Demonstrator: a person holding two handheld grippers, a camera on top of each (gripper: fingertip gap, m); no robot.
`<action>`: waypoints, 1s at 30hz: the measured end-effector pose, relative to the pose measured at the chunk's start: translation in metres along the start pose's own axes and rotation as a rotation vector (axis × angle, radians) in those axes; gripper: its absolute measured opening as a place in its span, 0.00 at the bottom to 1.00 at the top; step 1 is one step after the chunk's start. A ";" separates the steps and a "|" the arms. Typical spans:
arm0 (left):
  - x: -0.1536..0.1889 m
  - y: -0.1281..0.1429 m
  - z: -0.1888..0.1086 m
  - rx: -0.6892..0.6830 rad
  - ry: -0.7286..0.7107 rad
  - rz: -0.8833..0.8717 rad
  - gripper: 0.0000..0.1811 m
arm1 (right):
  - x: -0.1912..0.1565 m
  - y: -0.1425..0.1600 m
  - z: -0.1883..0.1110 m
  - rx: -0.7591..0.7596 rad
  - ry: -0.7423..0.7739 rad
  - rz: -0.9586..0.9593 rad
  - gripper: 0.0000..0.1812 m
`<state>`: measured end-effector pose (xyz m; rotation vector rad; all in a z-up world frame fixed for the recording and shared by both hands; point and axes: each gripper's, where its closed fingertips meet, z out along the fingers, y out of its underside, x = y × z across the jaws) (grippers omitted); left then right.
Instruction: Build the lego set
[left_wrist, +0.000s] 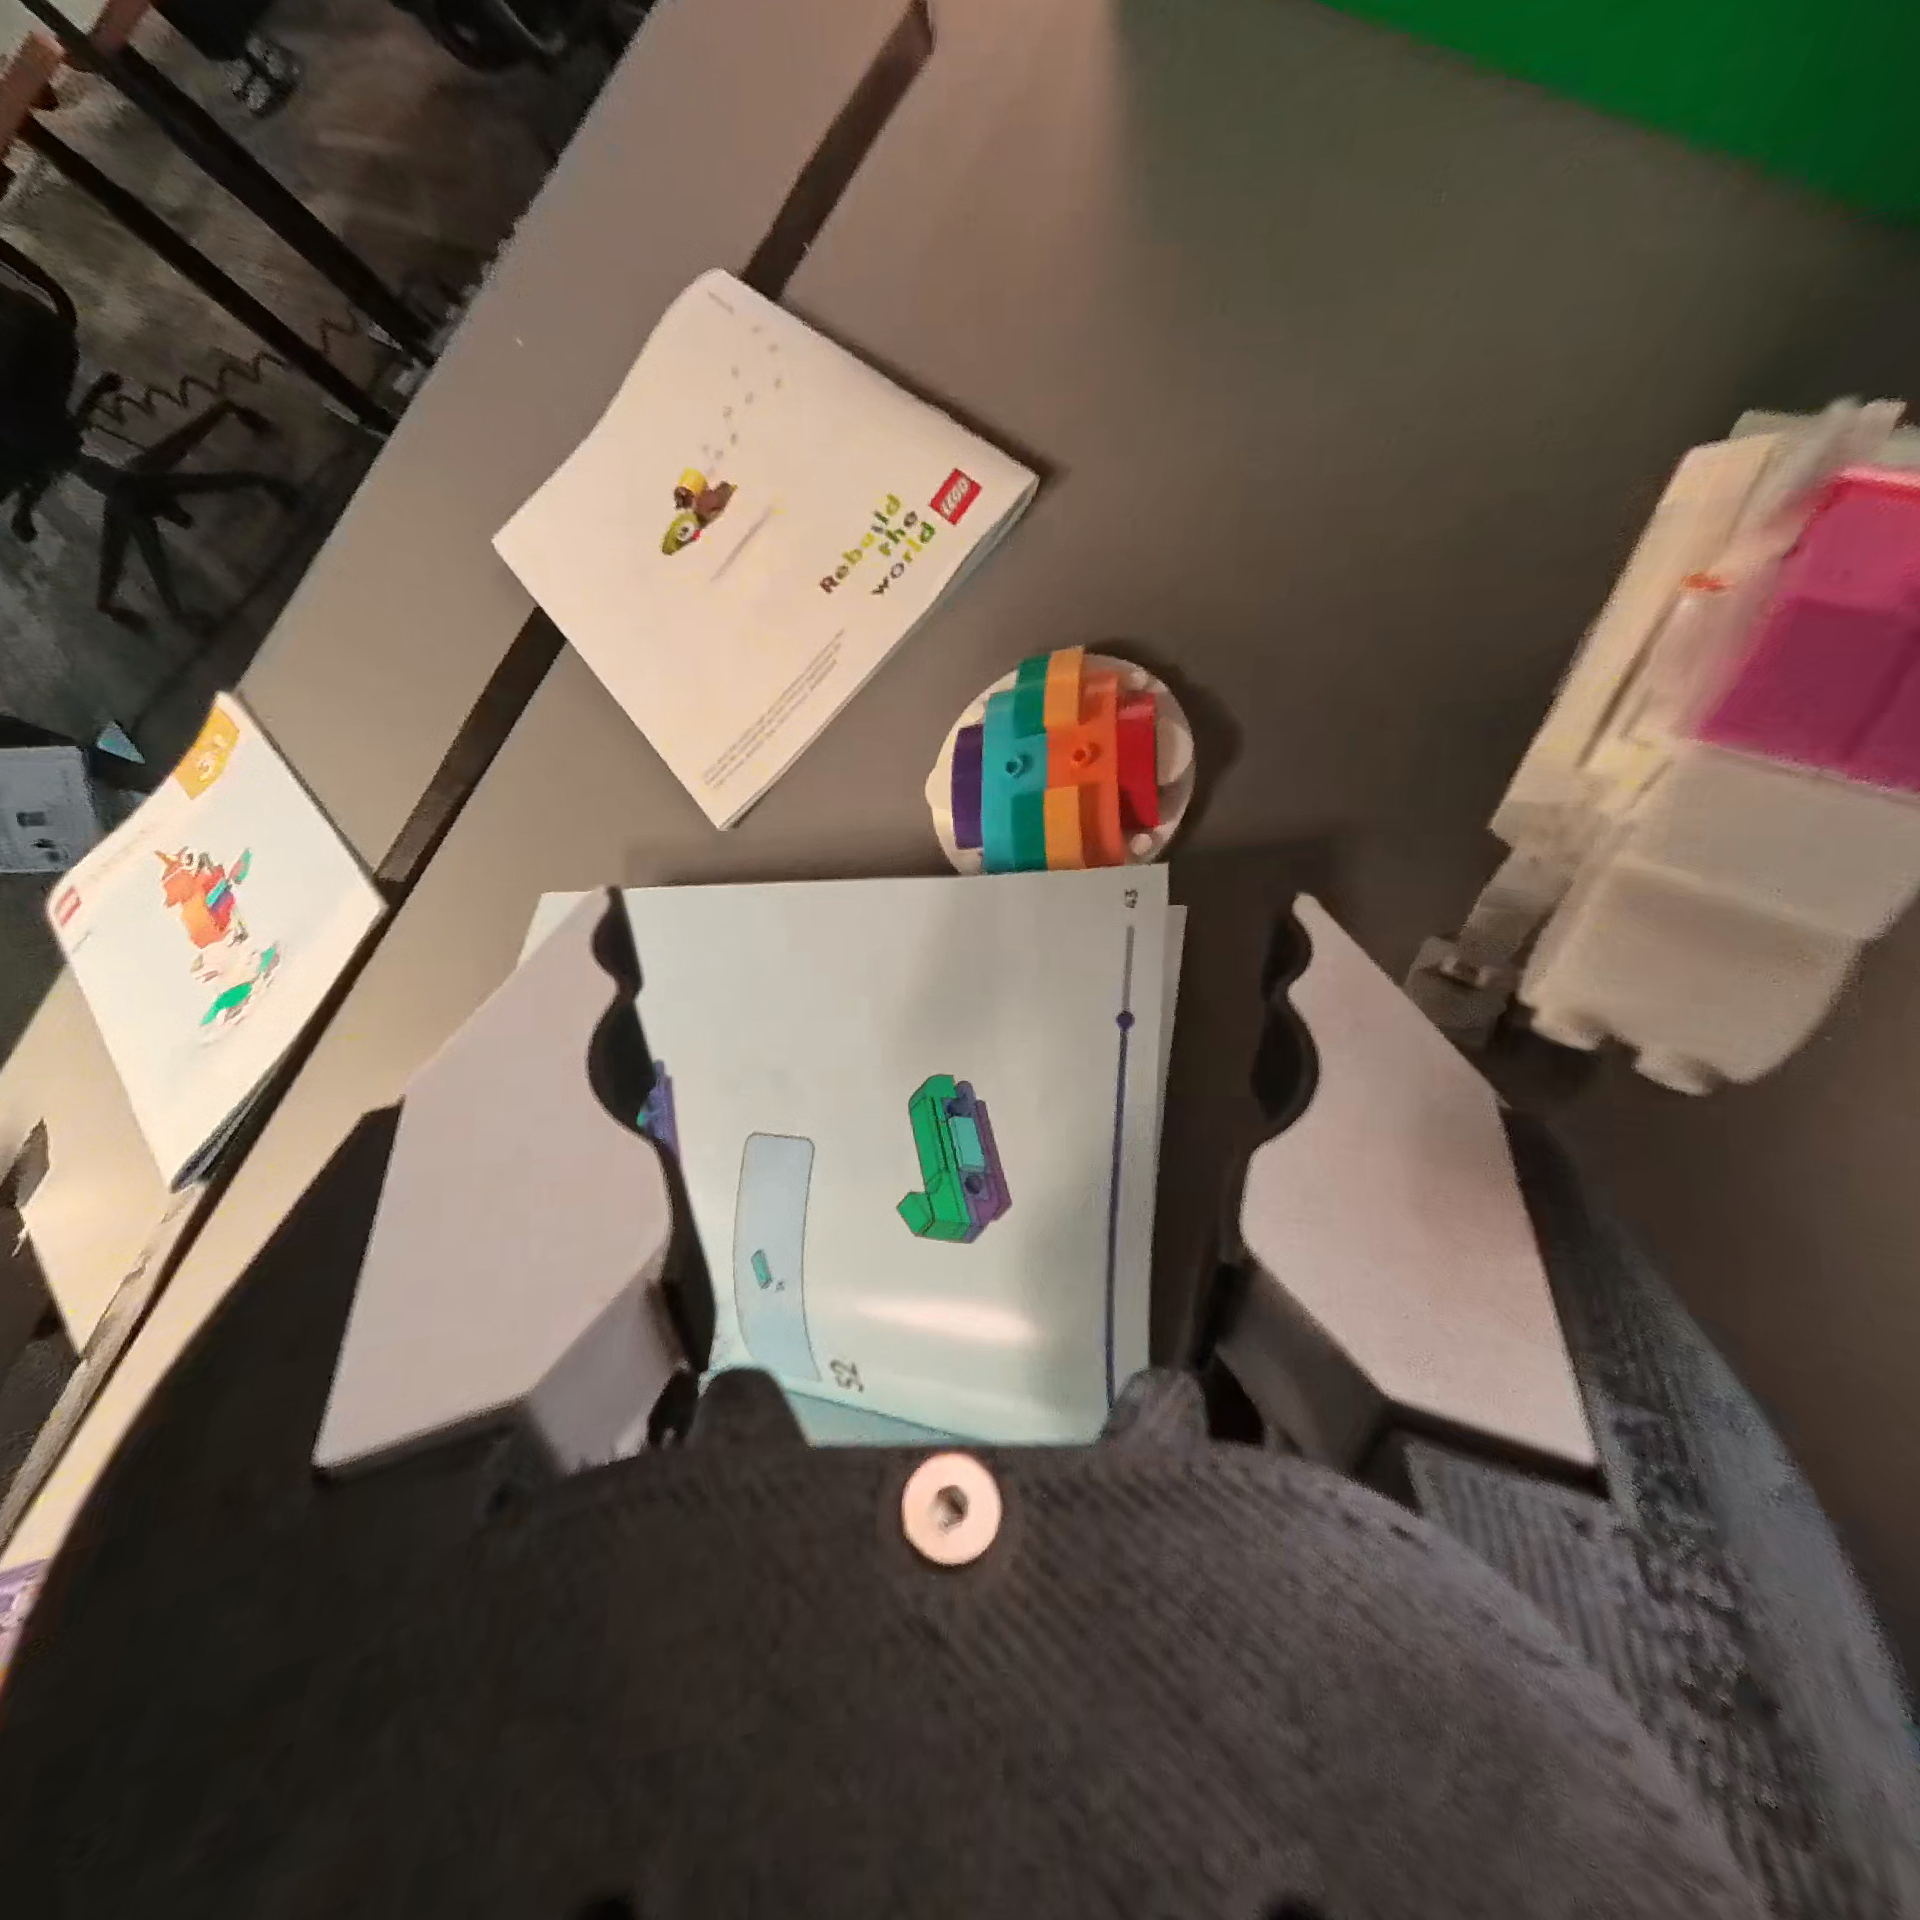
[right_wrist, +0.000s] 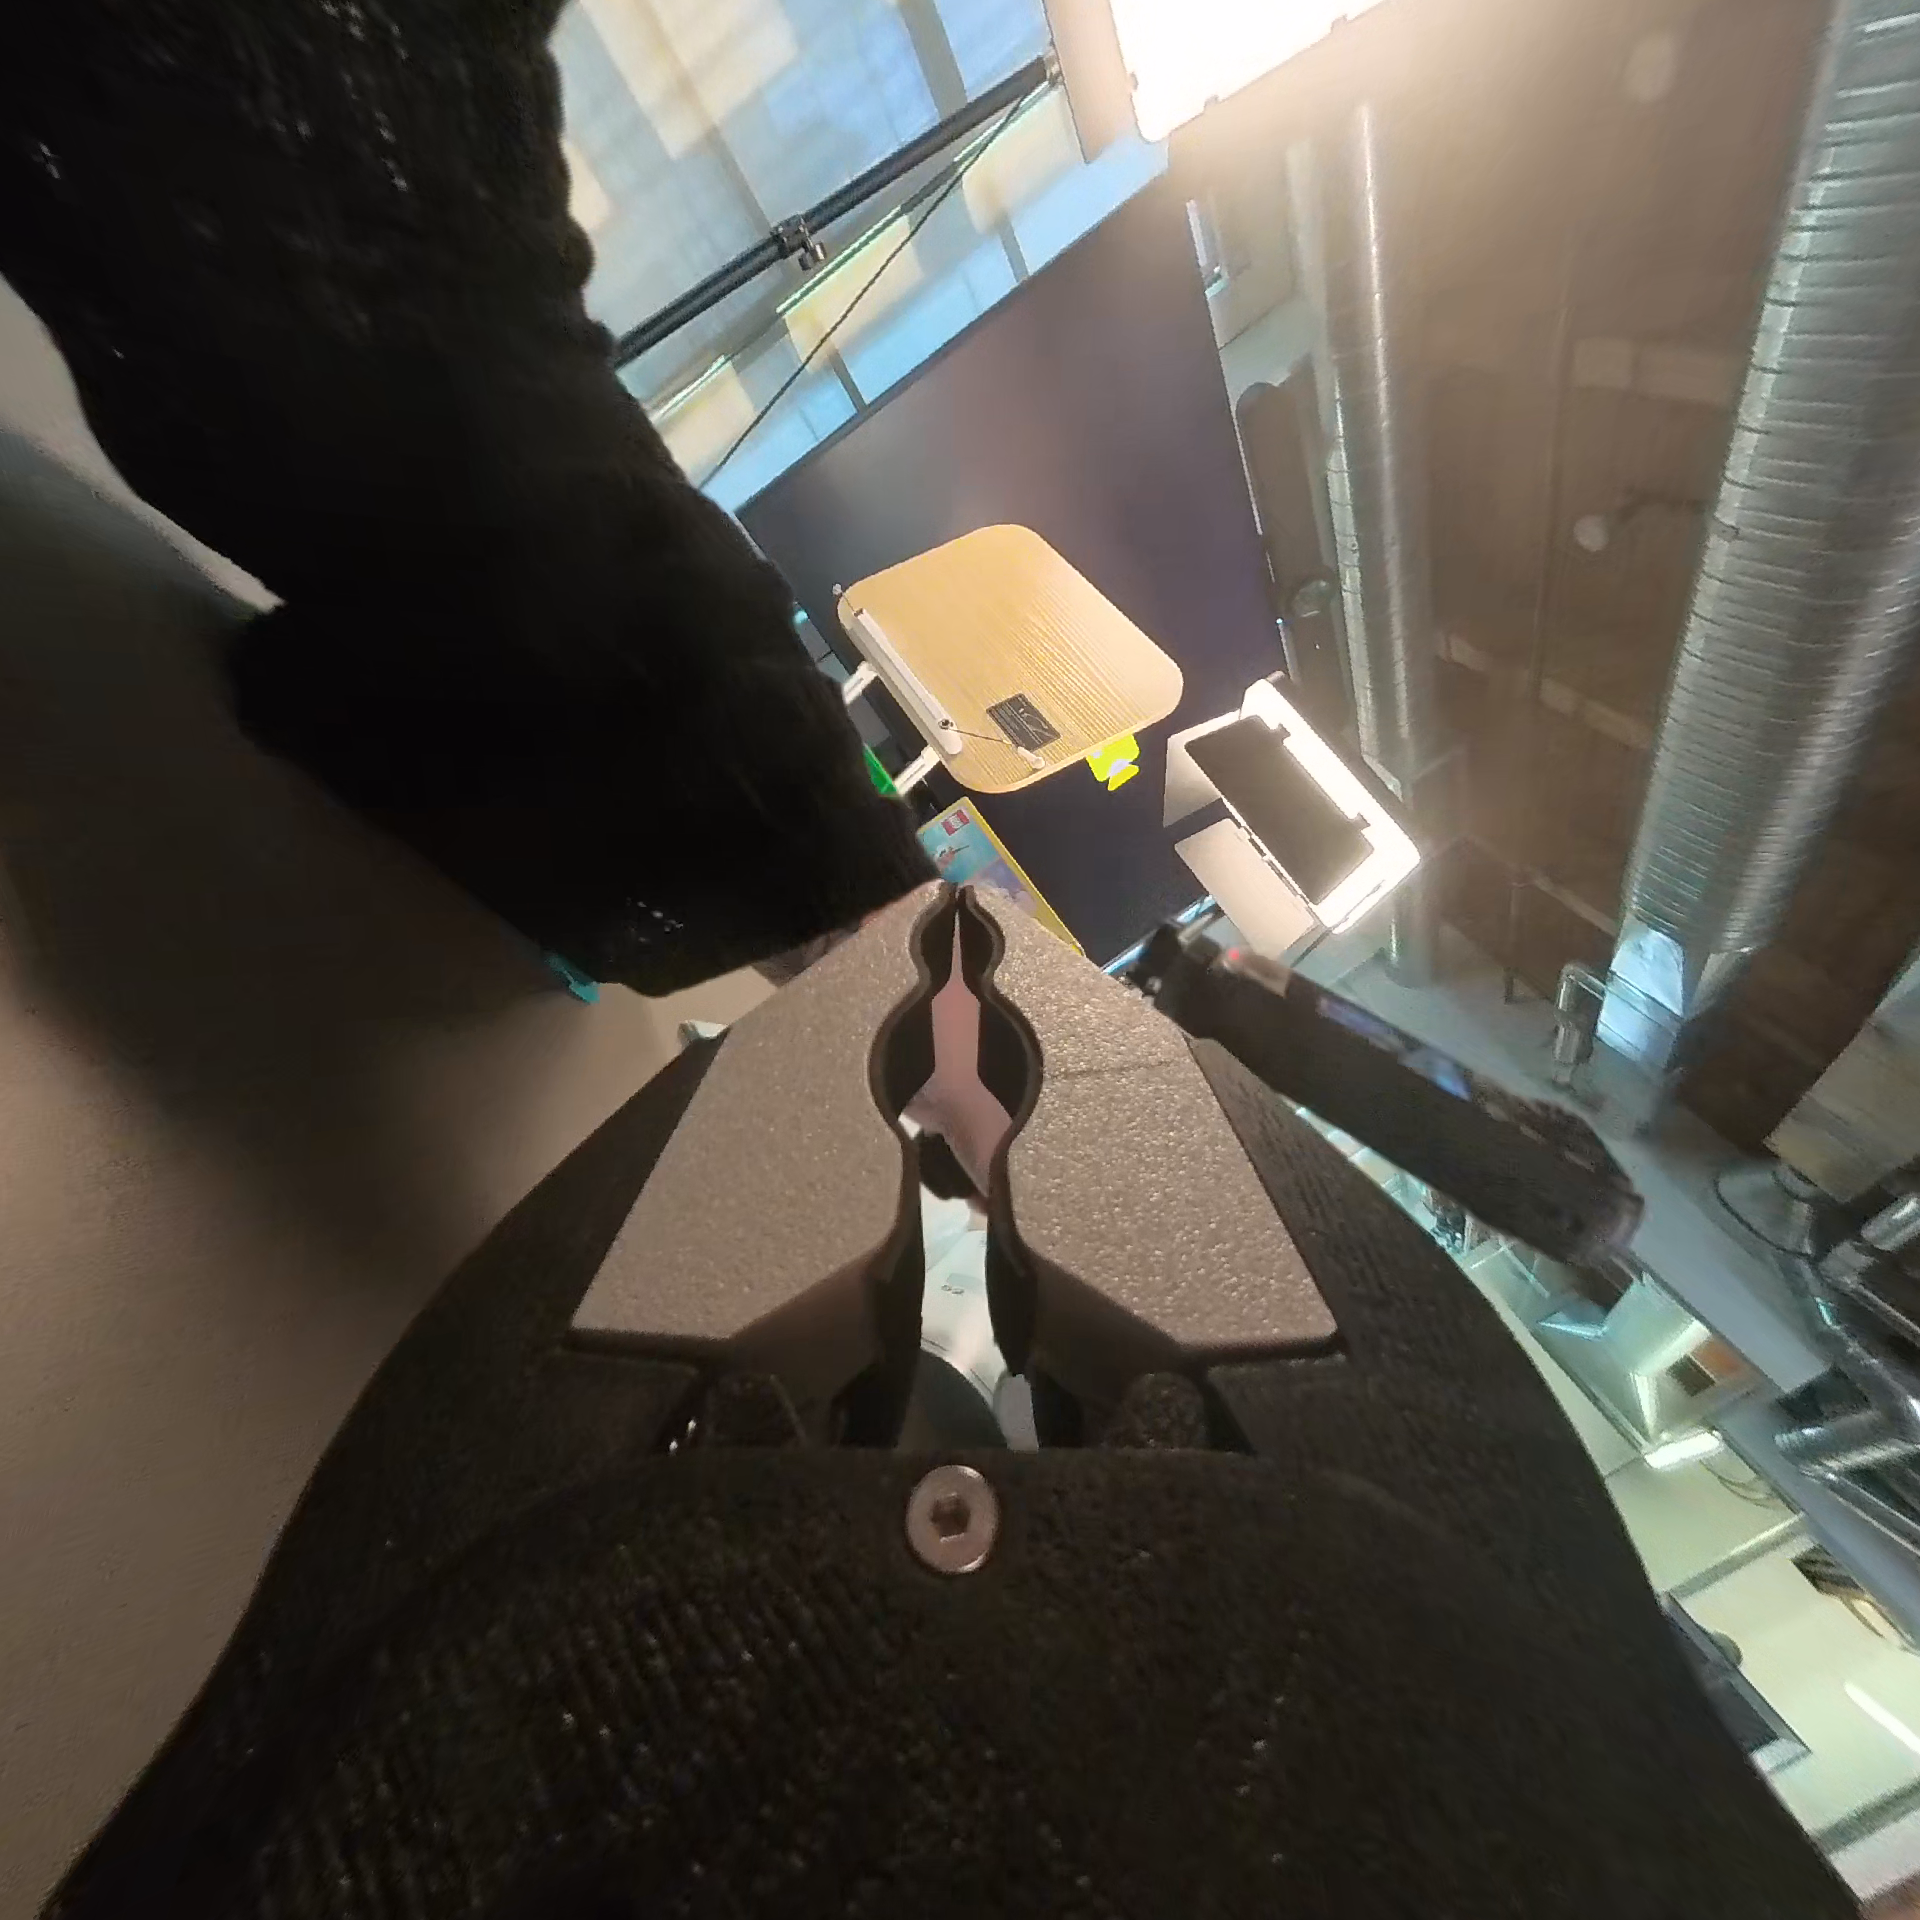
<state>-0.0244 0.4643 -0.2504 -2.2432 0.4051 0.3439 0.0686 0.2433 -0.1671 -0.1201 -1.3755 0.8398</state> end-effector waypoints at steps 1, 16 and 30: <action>0.000 0.003 0.003 -0.016 -0.009 0.014 0.66 | -0.001 0.000 0.000 -0.001 -0.002 -0.003 0.00; -0.031 0.022 -0.017 -0.044 -0.179 0.015 0.53 | -0.005 0.004 0.002 -0.016 -0.025 -0.005 0.00; -0.053 0.104 -0.101 -0.094 -0.384 -0.156 0.55 | -0.003 0.026 0.007 -0.132 0.002 -0.024 0.00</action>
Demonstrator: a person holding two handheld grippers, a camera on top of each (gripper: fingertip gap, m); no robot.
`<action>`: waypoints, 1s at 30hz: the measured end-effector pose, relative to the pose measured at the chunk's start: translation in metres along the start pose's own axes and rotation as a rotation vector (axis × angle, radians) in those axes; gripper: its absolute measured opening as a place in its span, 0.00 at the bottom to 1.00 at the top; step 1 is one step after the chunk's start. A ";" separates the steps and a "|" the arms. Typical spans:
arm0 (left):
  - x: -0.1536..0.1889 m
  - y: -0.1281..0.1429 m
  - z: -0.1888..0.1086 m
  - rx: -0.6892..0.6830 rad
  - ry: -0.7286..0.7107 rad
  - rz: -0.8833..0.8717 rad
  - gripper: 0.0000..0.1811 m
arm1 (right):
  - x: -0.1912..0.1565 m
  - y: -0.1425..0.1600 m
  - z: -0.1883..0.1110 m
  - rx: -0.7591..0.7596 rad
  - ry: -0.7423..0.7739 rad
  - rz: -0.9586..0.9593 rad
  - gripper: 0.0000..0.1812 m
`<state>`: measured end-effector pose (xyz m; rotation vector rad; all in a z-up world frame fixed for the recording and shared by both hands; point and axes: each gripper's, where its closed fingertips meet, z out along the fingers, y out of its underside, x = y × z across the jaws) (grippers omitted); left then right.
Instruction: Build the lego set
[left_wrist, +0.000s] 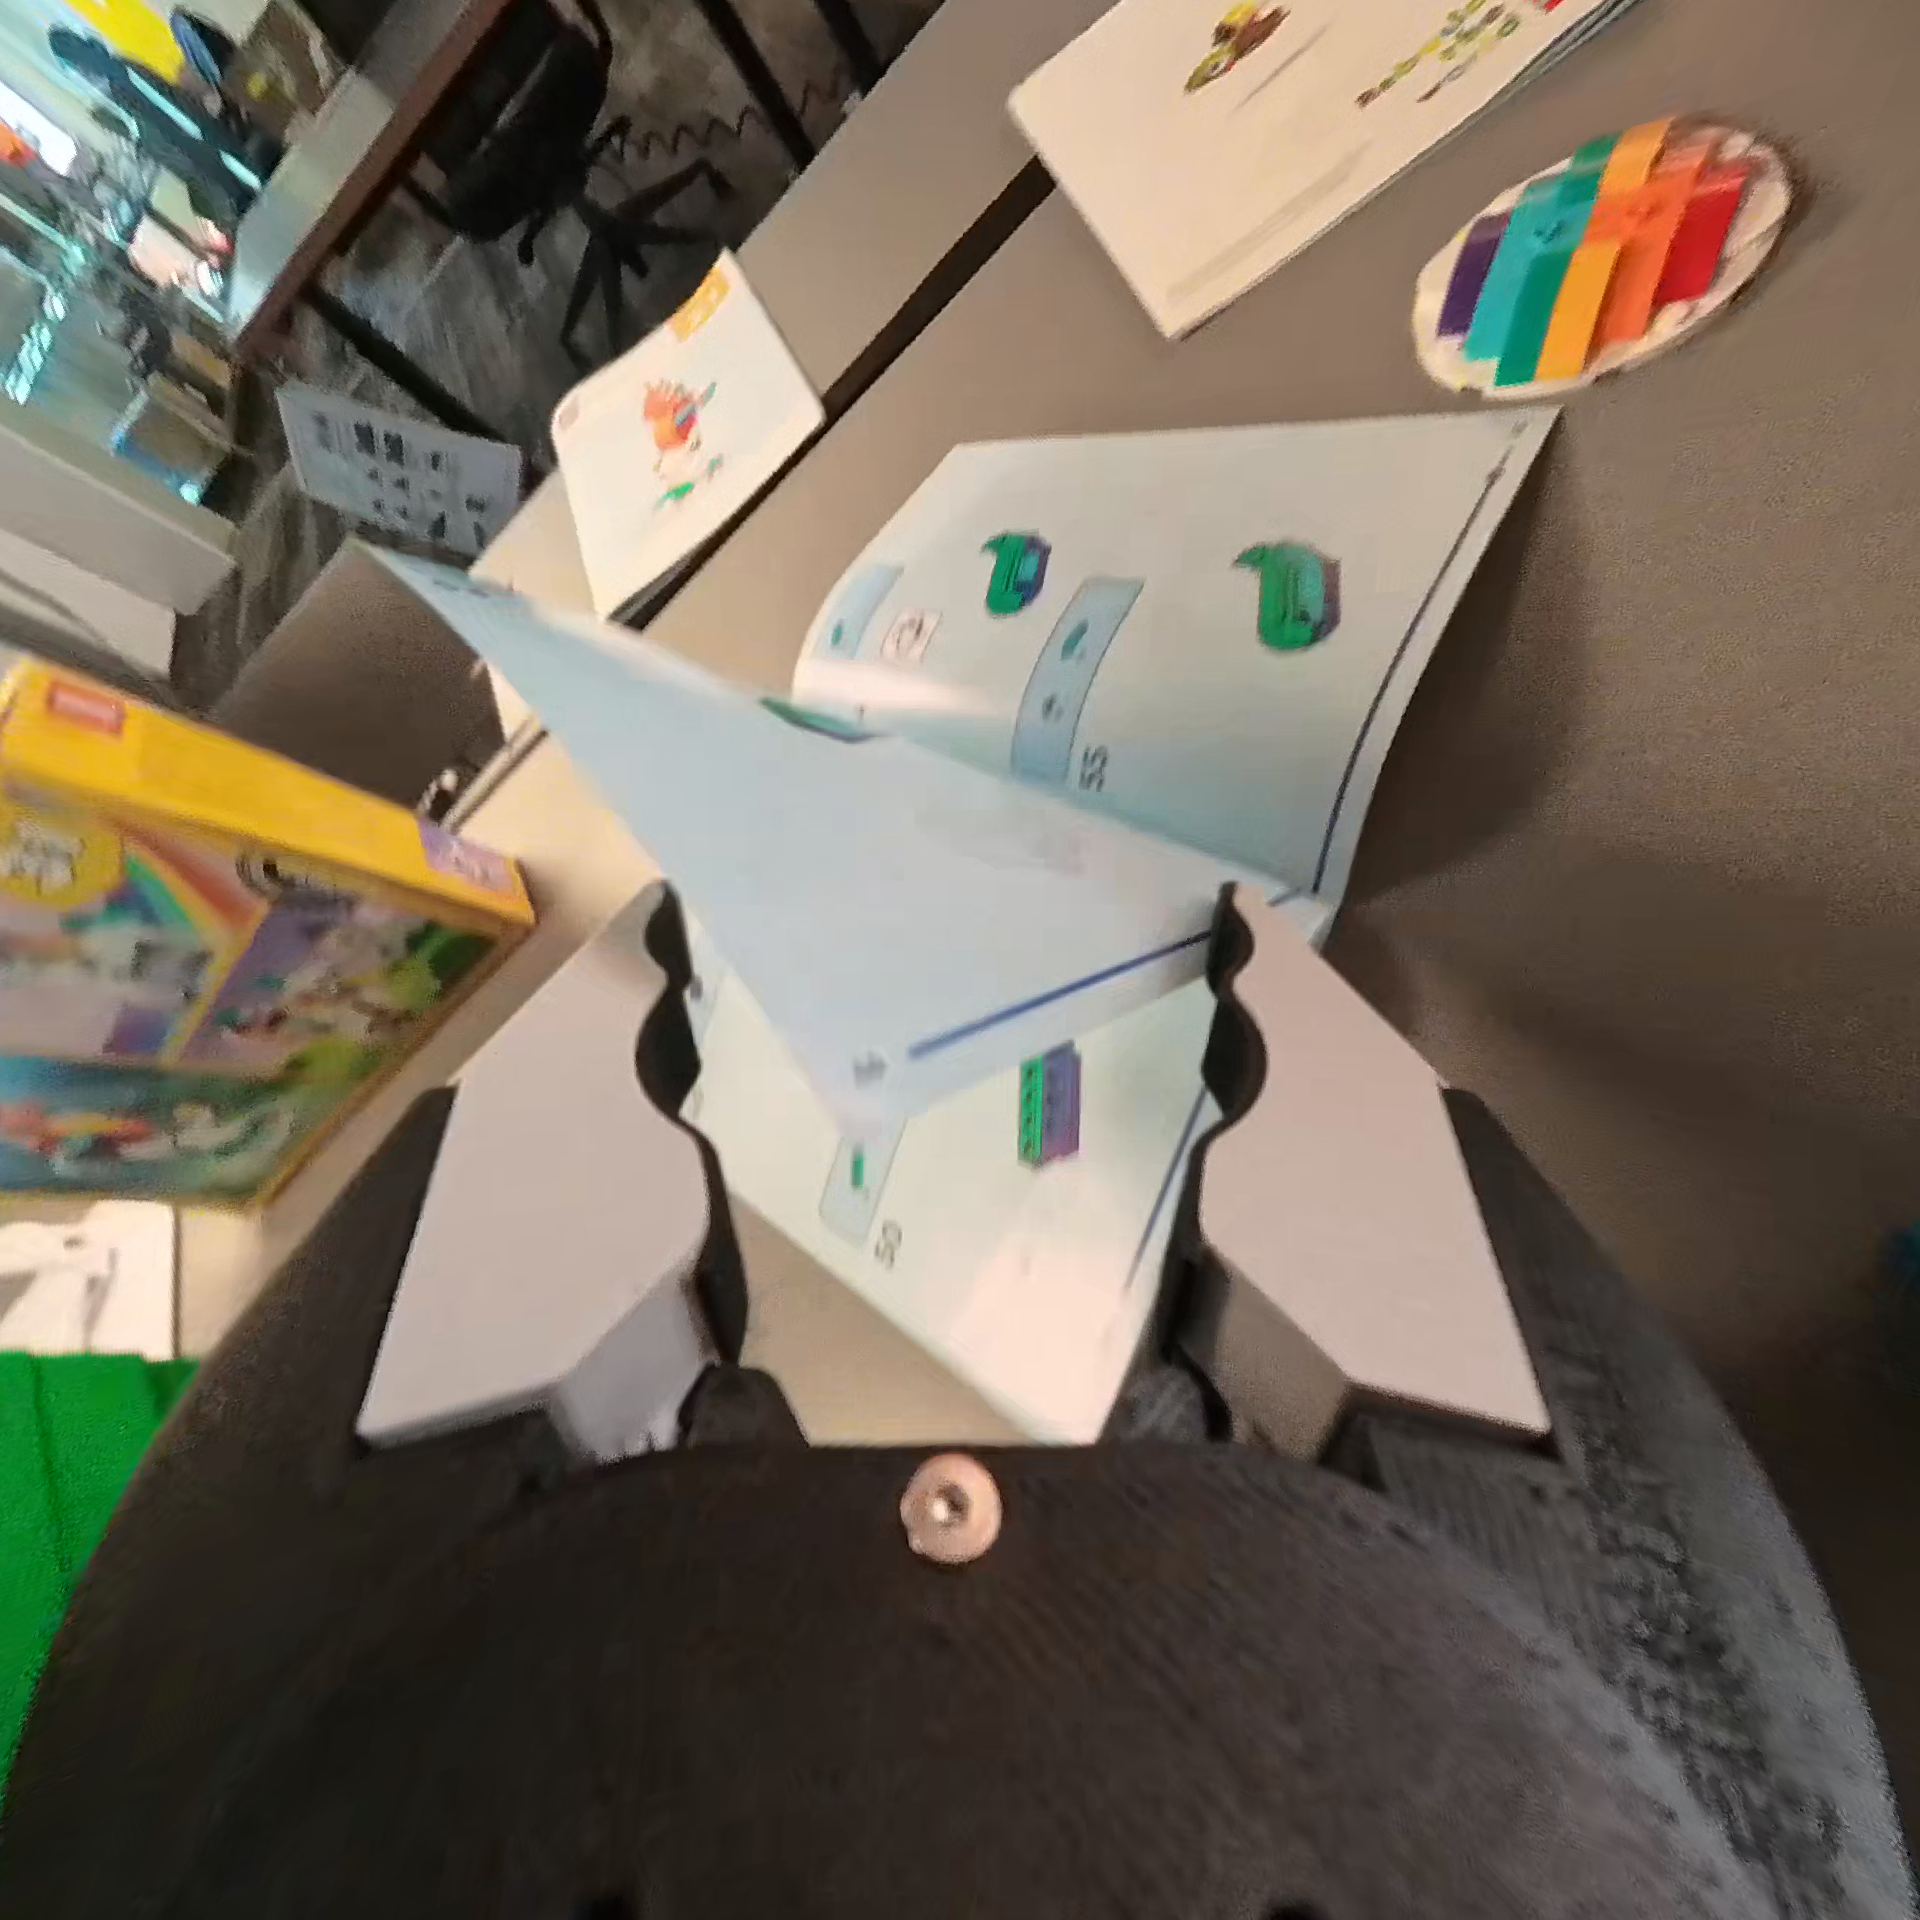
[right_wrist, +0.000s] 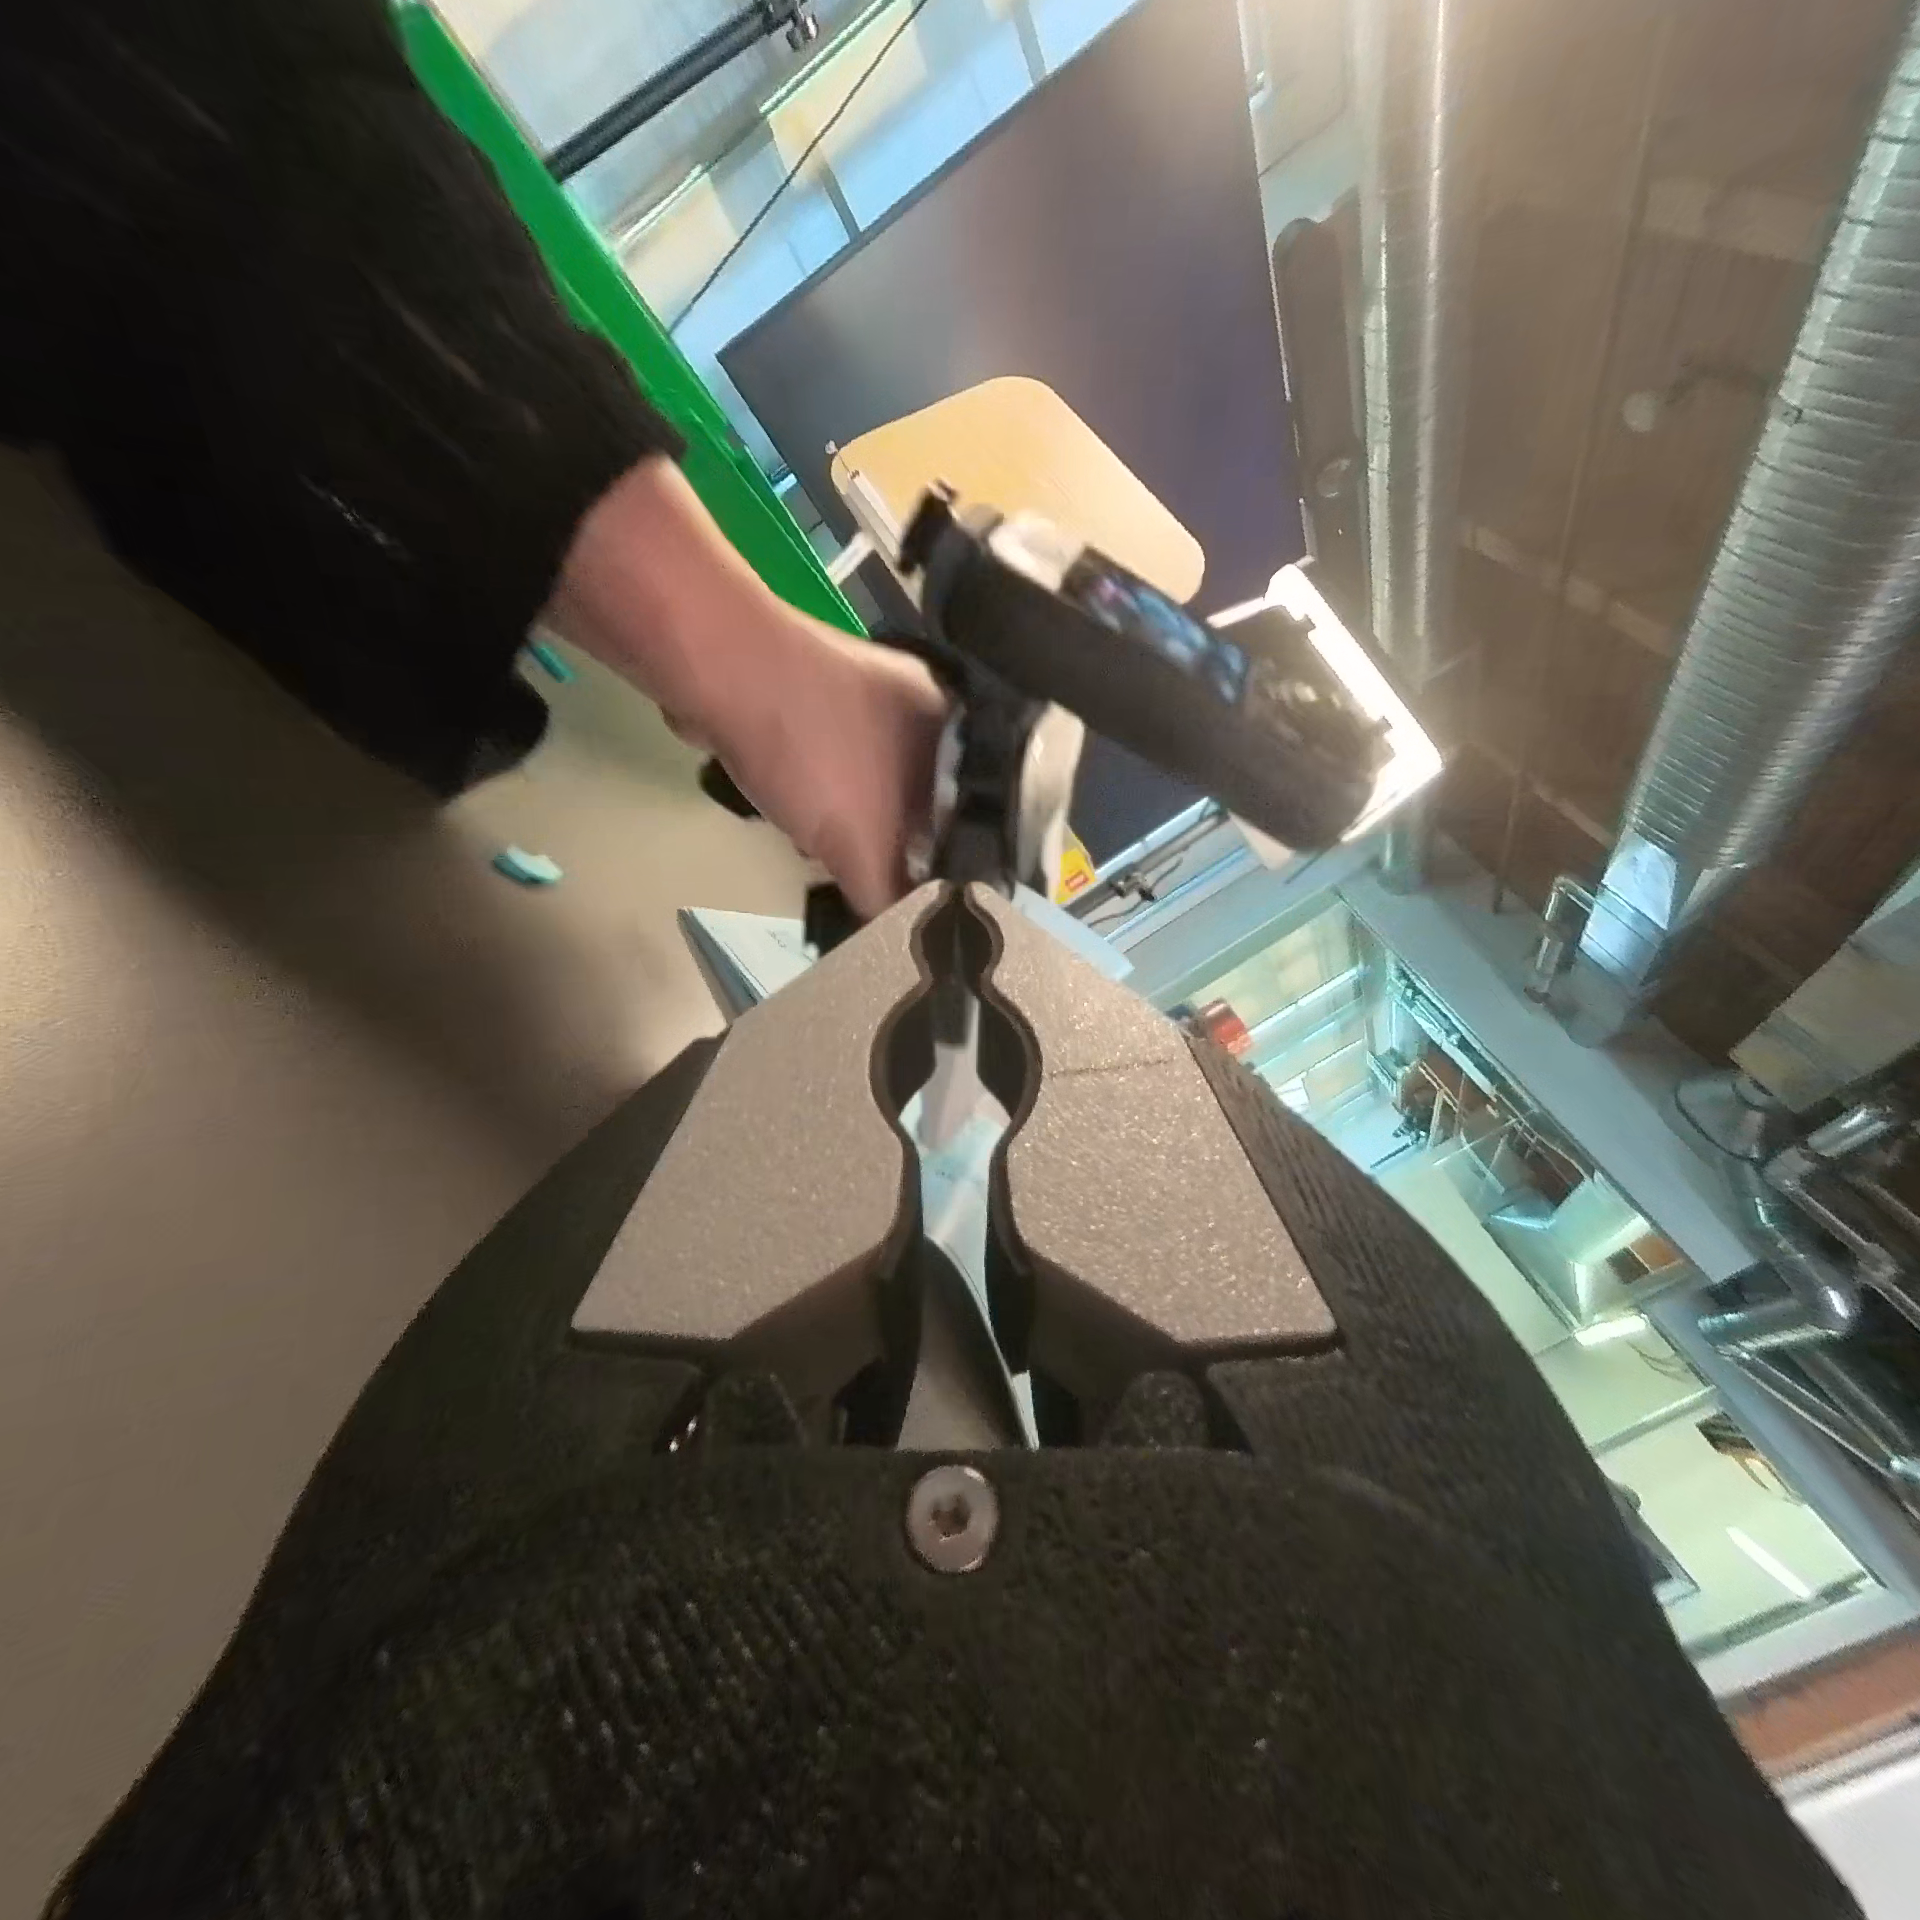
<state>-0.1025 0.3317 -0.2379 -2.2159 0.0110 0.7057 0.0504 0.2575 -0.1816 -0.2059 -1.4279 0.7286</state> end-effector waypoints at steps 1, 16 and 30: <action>-0.003 0.008 -0.005 -0.009 0.003 -0.030 0.55 | 0.000 0.002 0.001 -0.010 0.003 -0.001 0.00; -0.030 0.090 -0.041 -0.085 0.073 -0.284 0.52 | 0.004 0.032 0.011 -0.159 0.037 -0.027 0.00; 0.013 0.031 -0.099 0.507 0.145 0.029 0.40 | 0.029 0.053 0.003 -0.311 0.185 -0.128 0.00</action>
